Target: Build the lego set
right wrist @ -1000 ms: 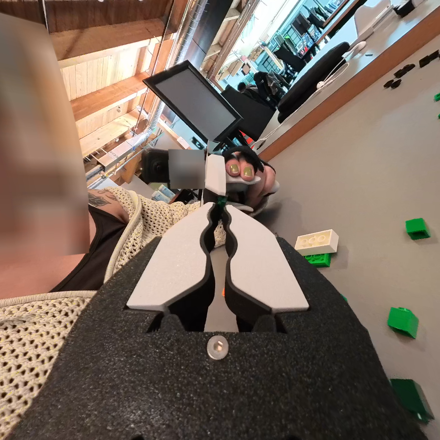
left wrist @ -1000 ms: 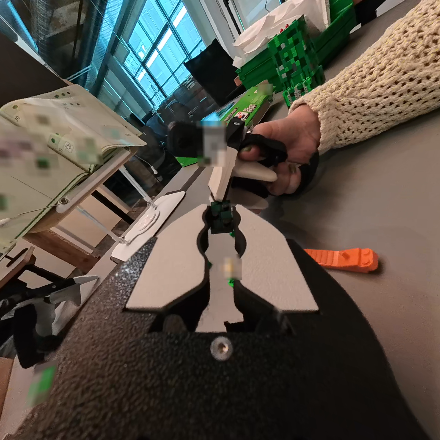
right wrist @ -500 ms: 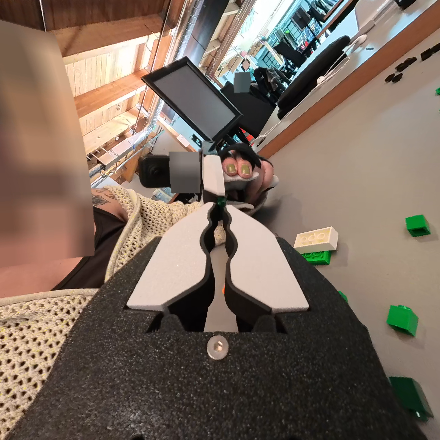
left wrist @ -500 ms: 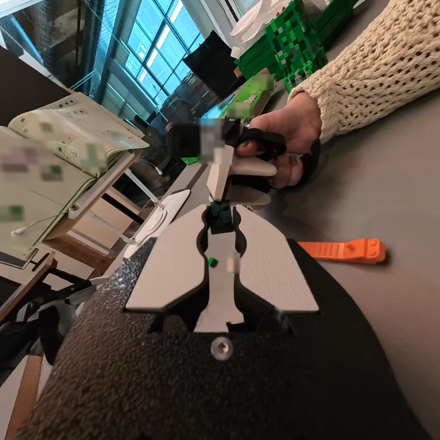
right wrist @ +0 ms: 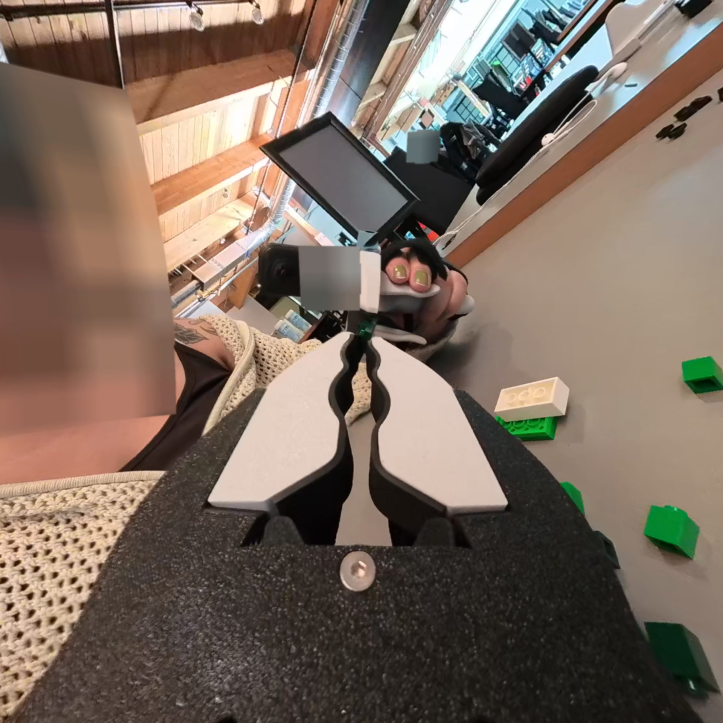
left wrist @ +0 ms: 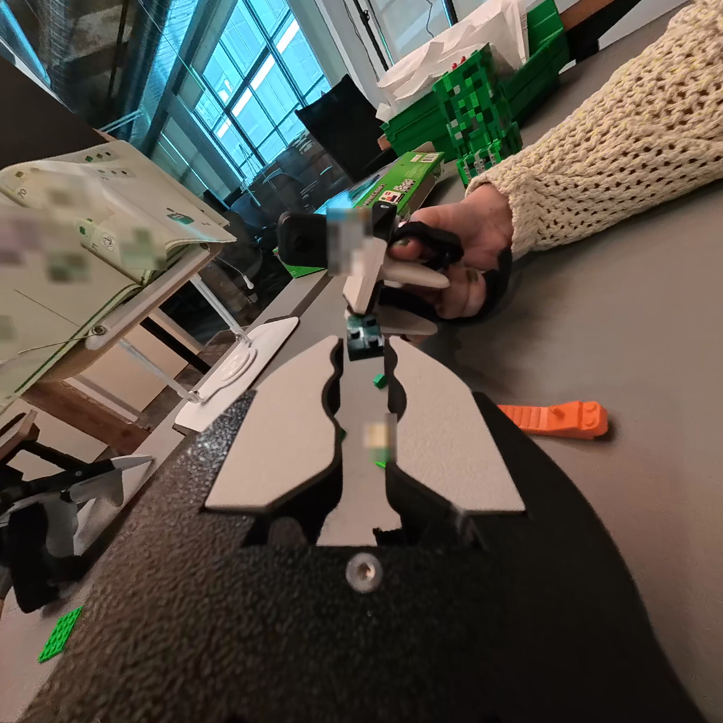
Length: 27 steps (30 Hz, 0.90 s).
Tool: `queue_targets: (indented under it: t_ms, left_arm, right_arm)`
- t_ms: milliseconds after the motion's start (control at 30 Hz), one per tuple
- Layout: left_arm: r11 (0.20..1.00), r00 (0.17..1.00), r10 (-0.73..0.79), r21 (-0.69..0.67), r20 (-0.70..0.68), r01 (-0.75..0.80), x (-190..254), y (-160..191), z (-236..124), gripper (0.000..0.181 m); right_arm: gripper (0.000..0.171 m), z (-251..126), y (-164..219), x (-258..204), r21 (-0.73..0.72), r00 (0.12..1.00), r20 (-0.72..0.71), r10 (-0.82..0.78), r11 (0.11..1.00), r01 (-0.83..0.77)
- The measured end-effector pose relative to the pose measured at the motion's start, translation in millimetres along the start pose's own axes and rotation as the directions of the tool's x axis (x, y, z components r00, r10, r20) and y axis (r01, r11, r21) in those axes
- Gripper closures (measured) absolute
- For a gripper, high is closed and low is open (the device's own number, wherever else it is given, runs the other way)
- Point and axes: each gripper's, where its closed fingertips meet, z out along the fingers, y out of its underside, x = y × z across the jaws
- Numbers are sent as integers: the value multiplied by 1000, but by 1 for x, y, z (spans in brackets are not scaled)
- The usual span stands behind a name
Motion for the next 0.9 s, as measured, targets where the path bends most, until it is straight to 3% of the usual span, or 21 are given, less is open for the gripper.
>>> queue_targets:
  t_ms: [400, 900]
  left_arm:
    - [997, 996, -78, 16, -49, 79, 0, -3, -3, 165]
    - [998, 997, -60, -14, -58, 59, 0, 2, -1, 165]
  right_arm:
    - [168, 0, 1, -2, -6, 1000, 14, -4, 1000, 4]
    - [168, 0, 1, 1, -6, 1000, -1, 10, 1000, -10]
